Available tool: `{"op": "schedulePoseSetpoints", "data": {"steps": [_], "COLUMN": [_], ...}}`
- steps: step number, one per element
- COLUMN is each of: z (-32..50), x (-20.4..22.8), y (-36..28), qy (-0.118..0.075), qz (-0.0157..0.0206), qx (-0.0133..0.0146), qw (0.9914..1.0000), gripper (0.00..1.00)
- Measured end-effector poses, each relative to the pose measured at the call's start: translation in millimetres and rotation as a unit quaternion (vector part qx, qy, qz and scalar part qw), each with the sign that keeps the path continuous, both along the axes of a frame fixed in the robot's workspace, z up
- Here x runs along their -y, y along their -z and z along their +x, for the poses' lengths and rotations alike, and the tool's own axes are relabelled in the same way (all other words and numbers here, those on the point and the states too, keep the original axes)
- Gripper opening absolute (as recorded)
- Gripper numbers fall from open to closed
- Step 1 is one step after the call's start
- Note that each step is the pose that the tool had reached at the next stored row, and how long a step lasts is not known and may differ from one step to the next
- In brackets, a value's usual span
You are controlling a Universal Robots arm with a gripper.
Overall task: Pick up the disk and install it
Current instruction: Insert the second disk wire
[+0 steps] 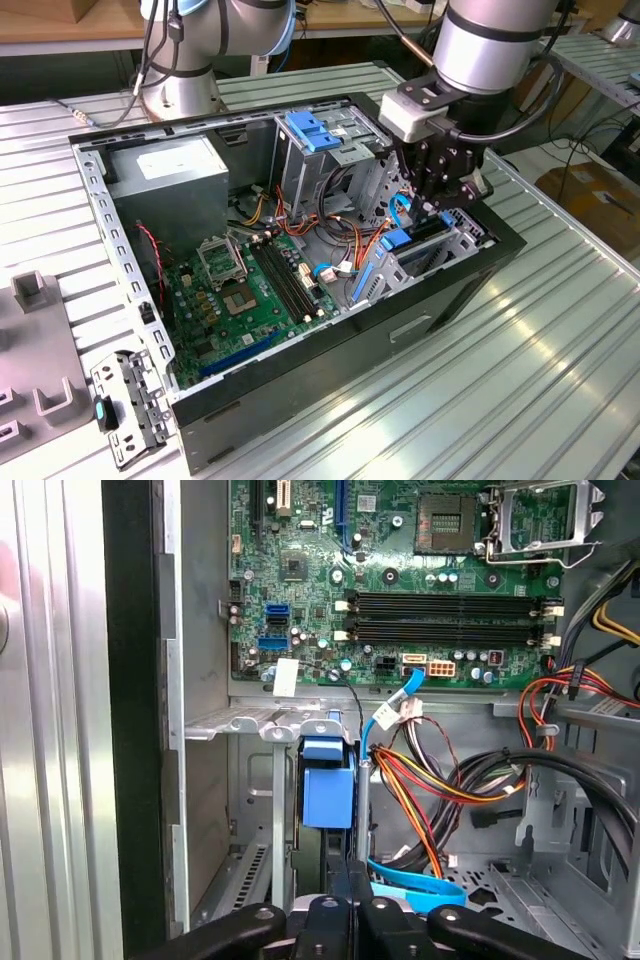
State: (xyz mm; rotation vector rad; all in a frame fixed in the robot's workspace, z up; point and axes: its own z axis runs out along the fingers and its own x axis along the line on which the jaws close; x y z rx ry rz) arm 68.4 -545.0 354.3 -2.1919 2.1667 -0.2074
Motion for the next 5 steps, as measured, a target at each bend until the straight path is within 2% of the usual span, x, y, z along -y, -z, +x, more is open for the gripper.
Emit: {"op": "schedulePoseSetpoints", "data": {"steps": [5], "z": [0.0], "x": [0.0], "y": [-0.9], "qy": [0.000], "qz": [0.0000], "qx": [0.0000], "qw": [1.00000], "gripper": [0.11]}}
